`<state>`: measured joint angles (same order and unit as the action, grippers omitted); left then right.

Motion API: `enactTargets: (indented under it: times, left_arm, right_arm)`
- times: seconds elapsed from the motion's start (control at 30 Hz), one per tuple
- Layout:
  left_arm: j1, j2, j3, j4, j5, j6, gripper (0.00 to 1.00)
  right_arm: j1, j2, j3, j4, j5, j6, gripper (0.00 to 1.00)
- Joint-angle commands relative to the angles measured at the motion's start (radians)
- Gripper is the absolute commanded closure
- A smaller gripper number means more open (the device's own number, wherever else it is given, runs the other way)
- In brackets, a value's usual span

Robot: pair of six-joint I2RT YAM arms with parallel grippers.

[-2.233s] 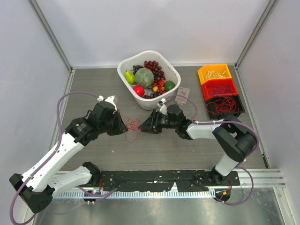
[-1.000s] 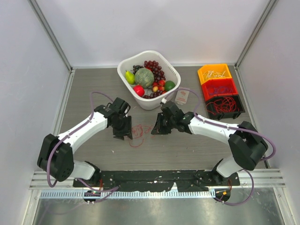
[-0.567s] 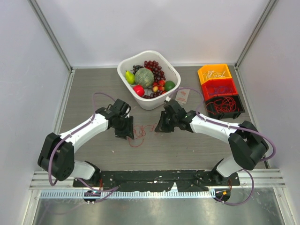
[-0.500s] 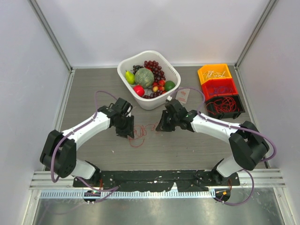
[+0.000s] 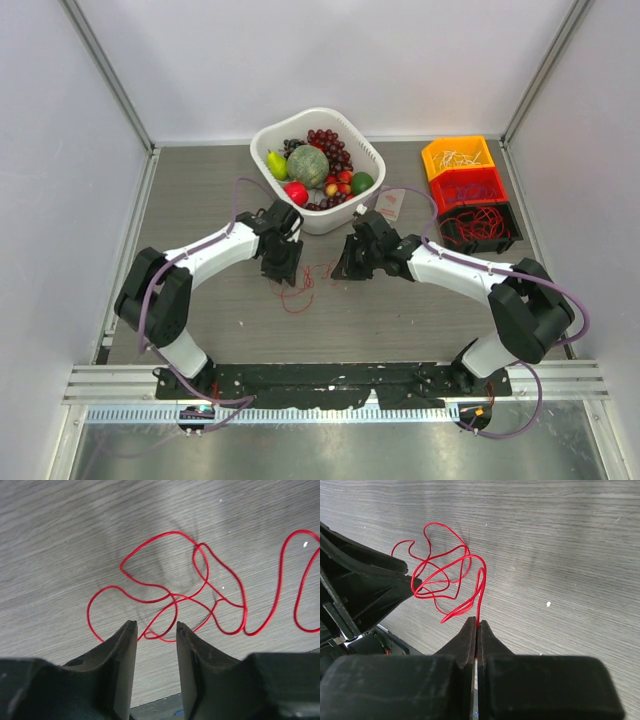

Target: Untangle the cables

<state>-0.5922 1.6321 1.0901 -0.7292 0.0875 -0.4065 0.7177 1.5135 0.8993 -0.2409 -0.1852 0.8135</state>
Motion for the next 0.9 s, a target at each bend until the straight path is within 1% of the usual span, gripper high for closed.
enactTargets:
  times: [0.0, 0.1, 0.17, 0.23, 0.27, 0.3, 0.4, 0.43, 0.47, 0.5, 0.57, 0.6, 0.63, 0.67, 0.73, 0.77, 0.87]
  left_arm:
    - [-0.023, 0.043, 0.066, 0.034, 0.005, 0.029, 0.62]
    - [-0.032, 0.078, 0.071, 0.042, 0.003, 0.032, 0.69]
    - [-0.031, 0.097, 0.073, 0.031, -0.006, 0.034, 0.76]
    - [-0.032, 0.104, 0.07, 0.021, -0.011, 0.038, 0.87]
    - [-0.031, 0.098, 0.071, 0.007, -0.021, 0.038, 0.95]
    - [-0.031, 0.085, 0.071, -0.013, -0.04, 0.032, 1.0]
    - [-0.032, -0.052, 0.065, -0.084, -0.06, 0.0, 1.0]
    - [-0.032, -0.114, 0.062, -0.107, -0.06, -0.015, 1.0]
    - [-0.031, -0.173, 0.06, -0.13, -0.069, -0.026, 1.0]
    - [-0.031, -0.242, 0.059, -0.154, -0.078, -0.041, 1.0]
    - [-0.032, -0.372, 0.053, -0.194, -0.139, -0.064, 1.0]
    - [-0.029, -0.433, 0.05, -0.216, -0.17, -0.075, 1.0]
    - [-0.031, -0.484, 0.05, -0.243, -0.211, -0.089, 1.0]
    - [-0.029, -0.536, 0.054, -0.271, -0.254, -0.106, 1.0]
    - [-0.024, -0.618, 0.071, -0.341, -0.354, -0.147, 1.0]
    - [-0.024, -0.653, 0.088, -0.376, -0.417, -0.173, 1.0]
    - [-0.023, -0.742, 0.148, -0.491, -0.625, -0.235, 1.0]
  right_arm:
    - [0.002, -0.032, 0.006, 0.031, -0.011, -0.007, 0.99]
    - [0.0, -0.038, 0.001, 0.032, -0.01, -0.004, 0.99]
    - [0.0, -0.042, 0.001, 0.028, -0.005, -0.005, 0.99]
    - [-0.006, -0.044, 0.003, 0.026, 0.0, -0.011, 0.99]
    - [-0.009, -0.044, 0.004, 0.022, 0.004, -0.02, 0.99]
    - [-0.017, -0.05, 0.013, -0.004, 0.022, -0.025, 0.99]
    - [-0.056, -0.076, 0.041, -0.096, 0.119, -0.046, 0.99]
    - [-0.07, -0.096, 0.043, -0.138, 0.18, -0.051, 0.99]
    - [-0.096, -0.11, 0.044, -0.152, 0.249, -0.065, 0.99]
    - [-0.119, -0.133, 0.047, -0.188, 0.268, -0.073, 0.99]
    - [-0.185, -0.171, 0.055, -0.245, 0.326, -0.108, 0.99]
    - [-0.234, -0.182, 0.065, -0.261, 0.376, -0.12, 0.99]
    - [-0.256, -0.208, 0.07, -0.296, 0.4, -0.146, 0.99]
    - [-0.311, -0.231, 0.088, -0.314, 0.439, -0.163, 0.99]
    - [-0.378, -0.255, 0.137, -0.382, 0.511, -0.214, 0.99]
    - [-0.4, -0.262, 0.154, -0.429, 0.547, -0.252, 0.99]
    - [-0.475, -0.292, 0.234, -0.498, 0.702, -0.319, 0.99]
